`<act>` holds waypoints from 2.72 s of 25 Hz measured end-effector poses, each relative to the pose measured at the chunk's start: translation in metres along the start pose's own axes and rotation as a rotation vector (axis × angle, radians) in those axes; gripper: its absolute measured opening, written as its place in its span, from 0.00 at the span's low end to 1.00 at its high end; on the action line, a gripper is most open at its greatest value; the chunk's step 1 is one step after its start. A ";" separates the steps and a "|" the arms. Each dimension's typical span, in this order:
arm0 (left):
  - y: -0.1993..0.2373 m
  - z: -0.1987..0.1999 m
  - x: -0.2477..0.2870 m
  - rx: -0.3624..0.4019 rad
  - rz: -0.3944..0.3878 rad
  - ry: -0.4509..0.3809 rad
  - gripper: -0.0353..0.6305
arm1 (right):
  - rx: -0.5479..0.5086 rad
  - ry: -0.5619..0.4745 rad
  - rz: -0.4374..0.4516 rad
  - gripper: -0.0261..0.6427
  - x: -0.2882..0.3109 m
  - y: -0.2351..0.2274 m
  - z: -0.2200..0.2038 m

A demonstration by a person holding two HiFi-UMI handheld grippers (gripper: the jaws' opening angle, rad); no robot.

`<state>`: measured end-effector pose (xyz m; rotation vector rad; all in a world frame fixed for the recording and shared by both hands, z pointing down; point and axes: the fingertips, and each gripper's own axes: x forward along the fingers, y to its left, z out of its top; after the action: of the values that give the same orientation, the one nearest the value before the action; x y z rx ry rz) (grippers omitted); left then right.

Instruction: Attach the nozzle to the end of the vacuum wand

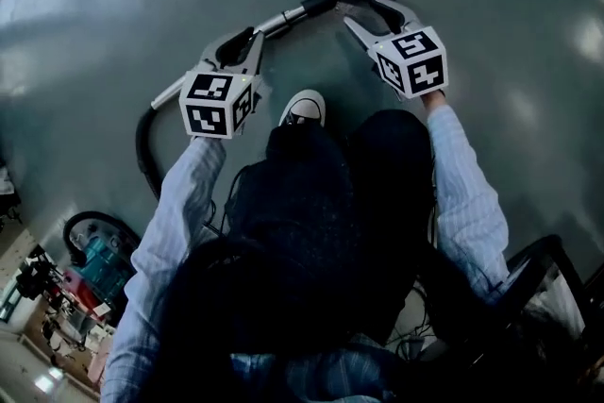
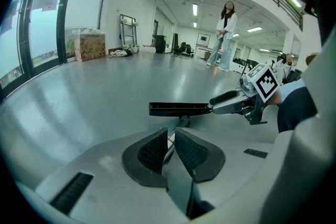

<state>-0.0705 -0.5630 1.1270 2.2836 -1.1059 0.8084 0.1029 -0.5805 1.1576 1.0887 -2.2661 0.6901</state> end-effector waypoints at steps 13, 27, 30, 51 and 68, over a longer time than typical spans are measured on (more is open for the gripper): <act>-0.028 0.029 -0.068 0.006 -0.018 0.144 0.09 | 0.251 0.025 -0.096 0.07 -0.087 0.062 0.018; -0.120 0.123 -0.280 0.196 -0.042 0.140 0.09 | 0.405 0.056 -0.144 0.07 -0.285 0.161 0.137; -0.144 0.150 -0.327 0.184 -0.058 0.114 0.09 | 0.382 0.051 -0.154 0.07 -0.331 0.183 0.175; -0.277 0.269 -0.648 -0.240 -0.035 -0.234 0.07 | 0.378 -0.060 -0.073 0.07 -0.577 0.354 0.329; -0.255 0.184 -0.827 -0.228 -0.012 -0.340 0.07 | 0.317 -0.056 -0.089 0.07 -0.608 0.544 0.272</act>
<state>-0.2223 -0.0960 0.3905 2.2786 -1.2552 0.2735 -0.0760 -0.1296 0.4480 1.3622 -2.1868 1.0173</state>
